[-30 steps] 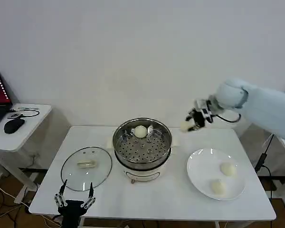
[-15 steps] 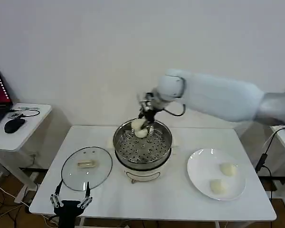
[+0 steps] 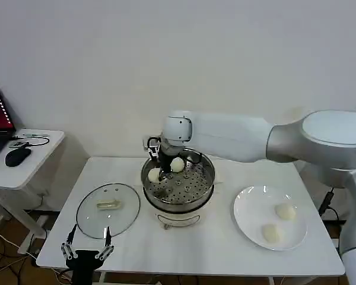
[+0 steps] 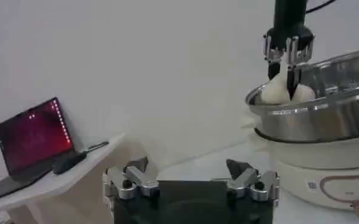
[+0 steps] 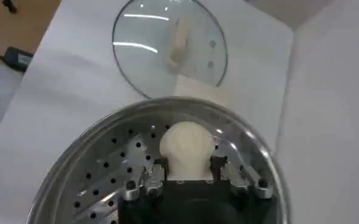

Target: Take steamed baozi put them in steamer then cover it.

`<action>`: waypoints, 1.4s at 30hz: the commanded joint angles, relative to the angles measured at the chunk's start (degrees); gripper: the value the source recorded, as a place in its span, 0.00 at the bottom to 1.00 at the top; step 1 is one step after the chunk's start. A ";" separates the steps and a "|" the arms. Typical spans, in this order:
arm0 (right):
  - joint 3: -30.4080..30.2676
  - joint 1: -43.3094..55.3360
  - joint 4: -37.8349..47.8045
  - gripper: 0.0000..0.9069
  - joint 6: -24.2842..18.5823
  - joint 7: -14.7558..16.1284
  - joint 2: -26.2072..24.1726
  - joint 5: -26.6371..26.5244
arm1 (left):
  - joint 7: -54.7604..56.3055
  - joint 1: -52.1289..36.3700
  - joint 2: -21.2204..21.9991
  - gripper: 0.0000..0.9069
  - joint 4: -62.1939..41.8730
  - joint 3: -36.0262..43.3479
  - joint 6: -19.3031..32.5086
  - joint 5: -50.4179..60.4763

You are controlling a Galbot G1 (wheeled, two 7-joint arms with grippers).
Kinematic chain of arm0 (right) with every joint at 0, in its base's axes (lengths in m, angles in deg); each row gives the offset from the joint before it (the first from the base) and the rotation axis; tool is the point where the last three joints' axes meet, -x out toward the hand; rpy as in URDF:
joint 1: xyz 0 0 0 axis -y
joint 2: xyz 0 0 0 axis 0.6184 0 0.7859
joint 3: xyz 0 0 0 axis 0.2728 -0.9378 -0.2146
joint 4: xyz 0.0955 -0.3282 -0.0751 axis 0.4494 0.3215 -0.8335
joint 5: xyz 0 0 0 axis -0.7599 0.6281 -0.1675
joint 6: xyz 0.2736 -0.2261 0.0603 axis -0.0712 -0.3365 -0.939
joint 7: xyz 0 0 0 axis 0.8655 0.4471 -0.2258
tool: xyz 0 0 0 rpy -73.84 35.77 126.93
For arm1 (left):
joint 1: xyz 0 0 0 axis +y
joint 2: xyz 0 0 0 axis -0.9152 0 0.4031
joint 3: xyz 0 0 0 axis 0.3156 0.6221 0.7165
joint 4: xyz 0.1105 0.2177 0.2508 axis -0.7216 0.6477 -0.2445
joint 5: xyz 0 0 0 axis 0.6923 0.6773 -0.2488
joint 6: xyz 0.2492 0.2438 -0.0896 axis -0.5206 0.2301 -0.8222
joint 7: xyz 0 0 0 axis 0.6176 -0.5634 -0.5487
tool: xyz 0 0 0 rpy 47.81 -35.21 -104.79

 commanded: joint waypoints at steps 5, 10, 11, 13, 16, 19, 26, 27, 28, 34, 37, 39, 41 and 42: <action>0.26 -3.44 6.59 0.52 0.85 -0.07 3.79 1.89 | 0.02 -0.36 0.00 1.00 -0.16 0.01 -0.06 -0.19; 0.47 -4.14 8.63 0.52 0.29 0.51 4.21 3.42 | 0.05 -0.57 0.04 1.00 -0.37 0.07 -0.06 -0.24; 0.41 -4.13 8.67 0.52 0.24 0.58 4.14 3.44 | 0.04 -0.57 0.01 1.00 -0.40 0.10 -0.07 -0.24; 0.31 -4.21 8.59 0.52 0.20 0.66 4.07 3.55 | 0.05 -0.64 0.04 1.00 -0.37 0.10 -0.07 -0.26; 0.36 -4.71 8.67 0.59 0.11 0.65 4.14 3.68 | 0.04 -0.81 0.05 1.00 -0.37 0.13 -0.13 -0.29; 0.25 -5.10 9.00 0.68 -0.39 0.69 4.34 3.71 | 0.06 -0.78 0.02 1.00 -0.39 0.23 -0.10 -0.26; 0.53 -4.80 8.08 1.00 -0.48 0.98 3.76 3.33 | 0.06 -0.71 0.16 1.00 -0.04 0.48 -0.20 -0.15; 0.36 -3.85 6.54 1.00 -0.45 1.20 2.62 3.22 | 0.08 -0.73 0.22 1.00 -0.02 0.58 -0.25 -0.09; 0.23 -2.90 5.51 1.00 -0.37 1.13 1.89 2.98 | 0.05 -0.79 0.27 1.00 -0.05 0.64 -0.28 -0.05; 0.64 3.13 -1.85 1.00 -0.32 1.09 -5.26 1.30 | -0.11 -1.04 0.02 1.00 -0.30 0.92 -0.43 -0.05; 0.66 6.27 -6.42 1.00 -0.72 1.28 -9.52 1.05 | -0.31 -1.26 -0.01 1.00 0.08 1.12 -0.76 -0.04; 0.41 8.66 -9.84 1.00 -1.51 1.79 -14.39 1.80 | -0.38 -1.25 0.03 1.00 0.38 1.32 -0.93 0.02; -0.58 11.84 -14.77 1.00 -3.36 3.40 -21.08 4.25 | -0.46 -1.00 0.05 1.00 0.70 1.50 -0.94 0.14; -0.62 12.33 -16.25 1.00 -3.59 3.76 -23.52 4.94 | -0.51 -0.94 0.05 1.00 0.76 1.56 -0.93 0.17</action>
